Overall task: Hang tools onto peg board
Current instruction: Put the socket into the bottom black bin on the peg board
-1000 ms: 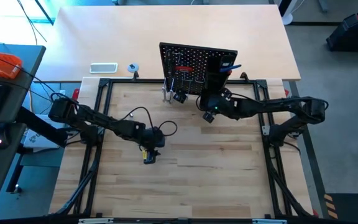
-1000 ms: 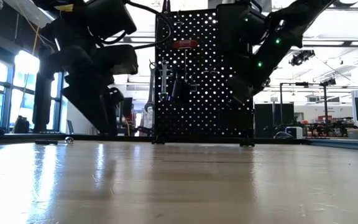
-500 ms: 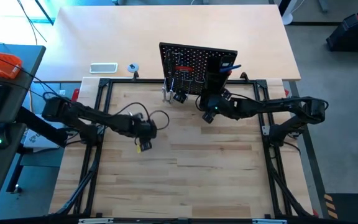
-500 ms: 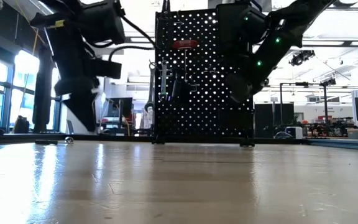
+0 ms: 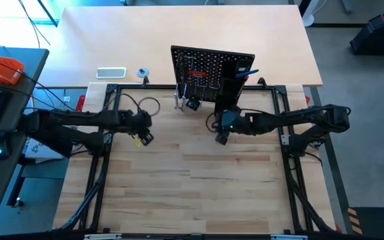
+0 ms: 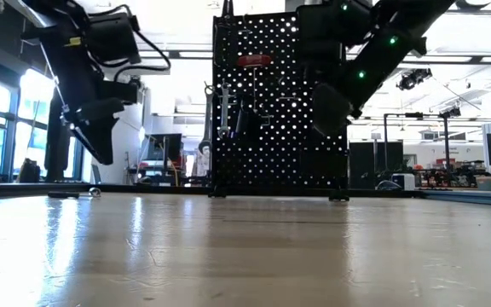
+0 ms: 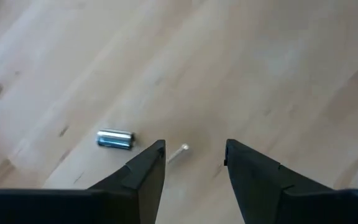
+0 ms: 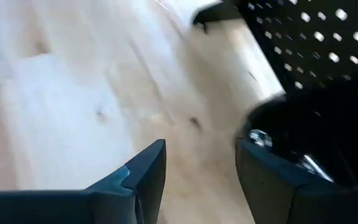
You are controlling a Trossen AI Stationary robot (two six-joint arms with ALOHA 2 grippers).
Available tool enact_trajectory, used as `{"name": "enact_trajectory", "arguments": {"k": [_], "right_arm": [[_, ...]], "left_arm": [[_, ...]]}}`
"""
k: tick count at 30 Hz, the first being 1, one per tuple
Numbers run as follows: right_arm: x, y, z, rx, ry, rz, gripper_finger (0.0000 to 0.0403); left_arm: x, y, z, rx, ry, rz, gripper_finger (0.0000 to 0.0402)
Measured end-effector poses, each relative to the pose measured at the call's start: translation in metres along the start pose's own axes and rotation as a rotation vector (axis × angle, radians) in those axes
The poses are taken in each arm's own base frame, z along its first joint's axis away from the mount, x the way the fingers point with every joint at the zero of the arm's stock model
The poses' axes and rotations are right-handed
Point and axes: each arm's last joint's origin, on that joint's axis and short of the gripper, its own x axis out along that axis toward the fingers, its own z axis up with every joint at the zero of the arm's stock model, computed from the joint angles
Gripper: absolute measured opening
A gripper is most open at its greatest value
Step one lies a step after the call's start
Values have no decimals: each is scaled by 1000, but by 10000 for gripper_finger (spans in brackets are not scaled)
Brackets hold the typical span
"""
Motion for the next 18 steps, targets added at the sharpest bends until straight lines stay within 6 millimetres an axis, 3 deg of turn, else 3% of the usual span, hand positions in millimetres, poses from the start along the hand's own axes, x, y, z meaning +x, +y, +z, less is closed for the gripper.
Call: {"name": "enact_trajectory", "arguments": {"k": [9,18], "right_arm": [[-12,32,5,-37,-103,158,185],[-25,59,-1,-98,-118,253,185]], "left_arm": [[5,36,10,-144,16,27,190],[19,58,13,-196,96,36,196]]}}
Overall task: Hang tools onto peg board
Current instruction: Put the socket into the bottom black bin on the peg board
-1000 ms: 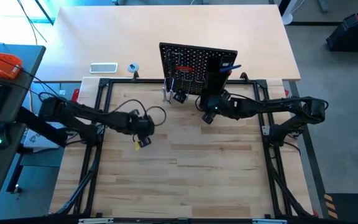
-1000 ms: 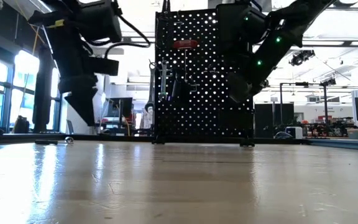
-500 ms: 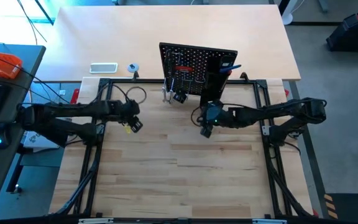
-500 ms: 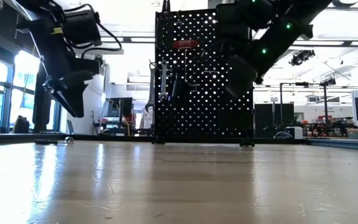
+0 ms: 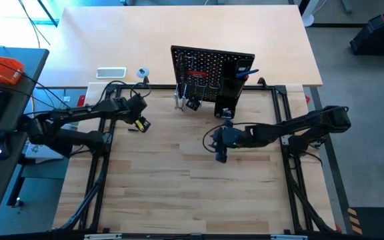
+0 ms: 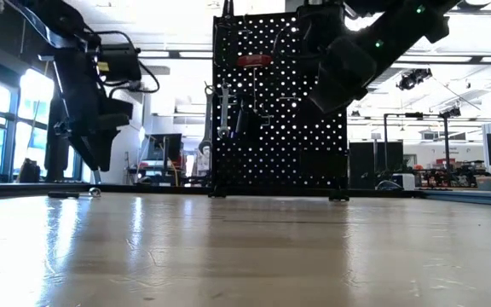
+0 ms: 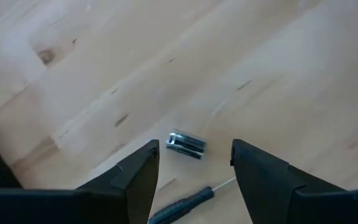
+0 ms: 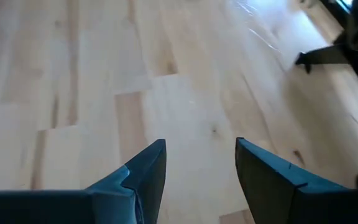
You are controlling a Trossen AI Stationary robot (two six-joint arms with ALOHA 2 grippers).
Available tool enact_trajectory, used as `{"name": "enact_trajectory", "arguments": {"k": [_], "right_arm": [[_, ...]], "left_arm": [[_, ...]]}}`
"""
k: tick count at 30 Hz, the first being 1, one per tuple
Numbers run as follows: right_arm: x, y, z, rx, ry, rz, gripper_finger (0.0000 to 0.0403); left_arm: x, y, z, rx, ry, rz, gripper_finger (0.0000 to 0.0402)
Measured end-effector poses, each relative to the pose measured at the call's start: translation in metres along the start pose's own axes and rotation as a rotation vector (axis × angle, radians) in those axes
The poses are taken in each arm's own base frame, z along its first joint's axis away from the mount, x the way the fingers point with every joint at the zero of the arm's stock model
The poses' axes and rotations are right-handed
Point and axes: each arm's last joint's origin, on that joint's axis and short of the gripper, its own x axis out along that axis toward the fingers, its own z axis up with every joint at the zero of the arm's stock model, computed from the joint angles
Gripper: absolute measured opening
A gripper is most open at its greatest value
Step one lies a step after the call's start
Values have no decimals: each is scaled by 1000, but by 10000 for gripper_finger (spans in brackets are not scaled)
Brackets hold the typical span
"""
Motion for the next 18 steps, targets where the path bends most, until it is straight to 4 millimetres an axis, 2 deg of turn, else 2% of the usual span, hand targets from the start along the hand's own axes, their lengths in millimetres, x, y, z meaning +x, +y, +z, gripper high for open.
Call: {"name": "enact_trajectory", "arguments": {"k": [6,18], "right_arm": [[-4,13,-2,-19,-4,32,185],[-7,22,-3,-11,-6,48,185]], "left_arm": [[12,7,4,-15,48,1,196],[41,10,8,23,154,10,196]]}}
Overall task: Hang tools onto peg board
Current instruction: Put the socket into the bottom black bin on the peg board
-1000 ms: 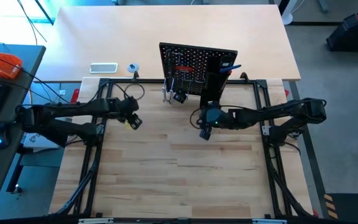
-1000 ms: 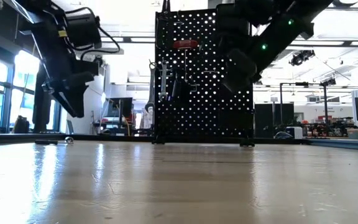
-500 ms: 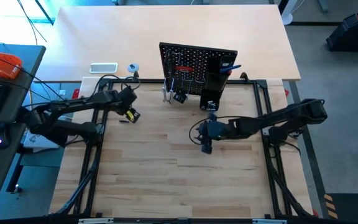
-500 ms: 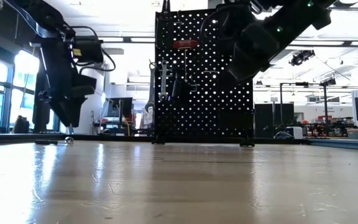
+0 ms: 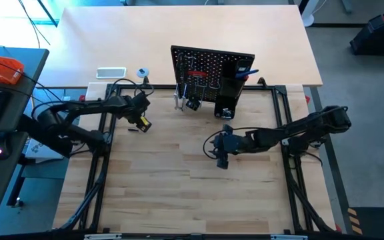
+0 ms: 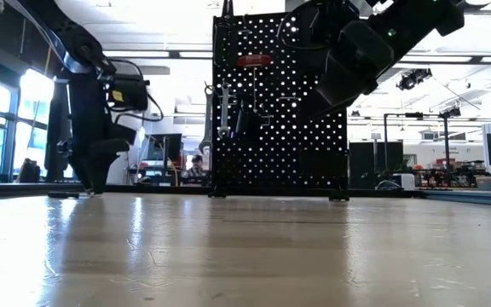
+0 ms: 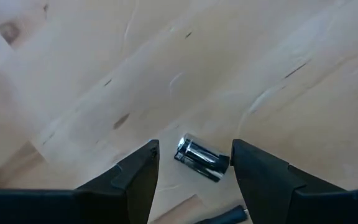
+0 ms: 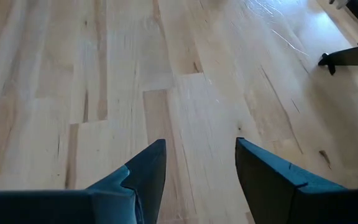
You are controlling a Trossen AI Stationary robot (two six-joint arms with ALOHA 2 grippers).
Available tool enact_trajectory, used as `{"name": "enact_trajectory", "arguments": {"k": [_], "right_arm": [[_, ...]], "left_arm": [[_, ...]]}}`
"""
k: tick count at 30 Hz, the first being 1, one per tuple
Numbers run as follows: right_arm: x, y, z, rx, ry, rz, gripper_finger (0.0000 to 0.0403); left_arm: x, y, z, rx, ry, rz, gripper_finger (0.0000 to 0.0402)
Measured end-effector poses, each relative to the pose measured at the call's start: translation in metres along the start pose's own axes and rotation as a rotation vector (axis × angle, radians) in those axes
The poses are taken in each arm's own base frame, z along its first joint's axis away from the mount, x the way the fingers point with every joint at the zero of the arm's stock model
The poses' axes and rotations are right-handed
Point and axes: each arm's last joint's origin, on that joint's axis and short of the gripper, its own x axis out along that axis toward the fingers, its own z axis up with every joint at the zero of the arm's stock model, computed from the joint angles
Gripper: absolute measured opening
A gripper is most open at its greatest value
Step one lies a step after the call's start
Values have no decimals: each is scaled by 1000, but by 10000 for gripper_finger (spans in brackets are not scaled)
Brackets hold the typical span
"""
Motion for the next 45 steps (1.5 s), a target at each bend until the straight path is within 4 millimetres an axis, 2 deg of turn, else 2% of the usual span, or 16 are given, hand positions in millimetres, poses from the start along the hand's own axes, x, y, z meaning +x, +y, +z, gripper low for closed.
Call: {"name": "enact_trajectory", "arguments": {"k": [9,18,26,32,45], "right_arm": [[0,0,0,-2,0,-6,185],[0,0,0,-2,-5,-23,185],[0,0,0,-2,-6,-28,185],[0,-1,0,0,-4,-46,185],[-2,-5,-15,47,131,-134,185]], "left_arm": [[9,-2,2,57,34,-33,190],[9,-2,2,80,36,-43,112],[9,-3,2,89,35,-49,112],[4,-8,7,99,12,-118,113],[-21,-44,30,208,-165,-254,112]]}}
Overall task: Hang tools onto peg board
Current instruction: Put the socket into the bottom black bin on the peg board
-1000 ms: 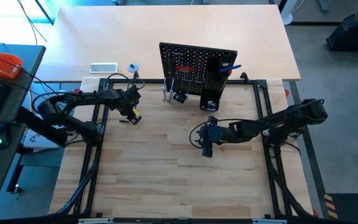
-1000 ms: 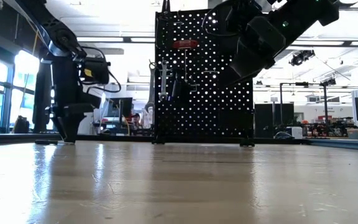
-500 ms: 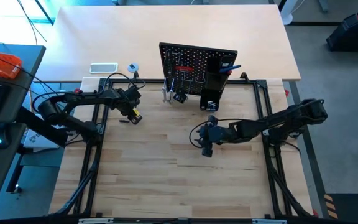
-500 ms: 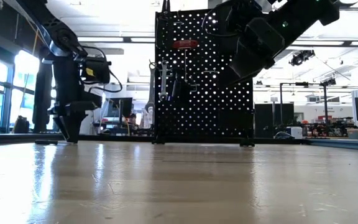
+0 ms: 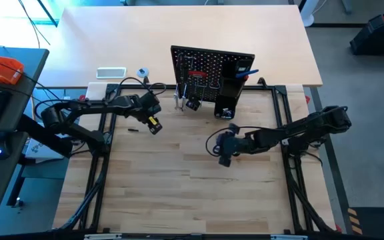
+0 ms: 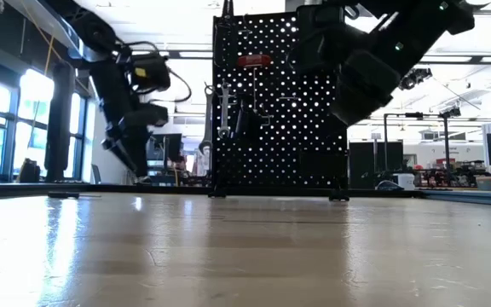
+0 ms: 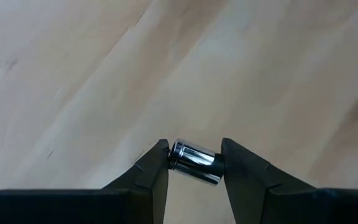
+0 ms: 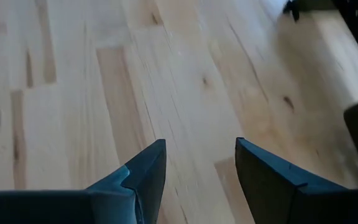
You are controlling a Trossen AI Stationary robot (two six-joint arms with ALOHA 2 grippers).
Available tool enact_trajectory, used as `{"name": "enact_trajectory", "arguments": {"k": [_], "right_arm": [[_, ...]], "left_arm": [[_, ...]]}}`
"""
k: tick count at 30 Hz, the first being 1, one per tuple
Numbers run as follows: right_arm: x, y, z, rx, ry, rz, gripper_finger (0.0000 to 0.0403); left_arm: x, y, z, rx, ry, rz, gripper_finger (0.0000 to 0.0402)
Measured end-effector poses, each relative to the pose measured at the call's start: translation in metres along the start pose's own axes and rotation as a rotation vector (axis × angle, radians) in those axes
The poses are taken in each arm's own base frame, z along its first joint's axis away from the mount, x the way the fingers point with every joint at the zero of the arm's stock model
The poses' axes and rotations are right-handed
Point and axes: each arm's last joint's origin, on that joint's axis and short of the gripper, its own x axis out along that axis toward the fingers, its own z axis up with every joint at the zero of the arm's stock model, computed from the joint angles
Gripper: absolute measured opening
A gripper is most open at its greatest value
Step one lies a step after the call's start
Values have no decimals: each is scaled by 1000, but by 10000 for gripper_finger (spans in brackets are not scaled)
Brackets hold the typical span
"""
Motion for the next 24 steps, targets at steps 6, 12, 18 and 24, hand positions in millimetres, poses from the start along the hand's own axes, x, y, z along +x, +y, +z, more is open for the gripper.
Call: {"name": "enact_trajectory", "arguments": {"k": [6,12,18,24], "right_arm": [[-5,9,-7,-42,14,-61,185],[-15,21,-17,-135,-1,-174,185],[-26,38,-20,-217,-101,-247,185],[-38,58,-13,-298,-261,-271,185]], "left_arm": [[-6,-29,15,68,-122,-170,112],[-13,-59,28,118,-265,-395,112],[-28,-89,41,152,-459,-602,112],[-44,-113,48,170,-627,-754,112]]}}
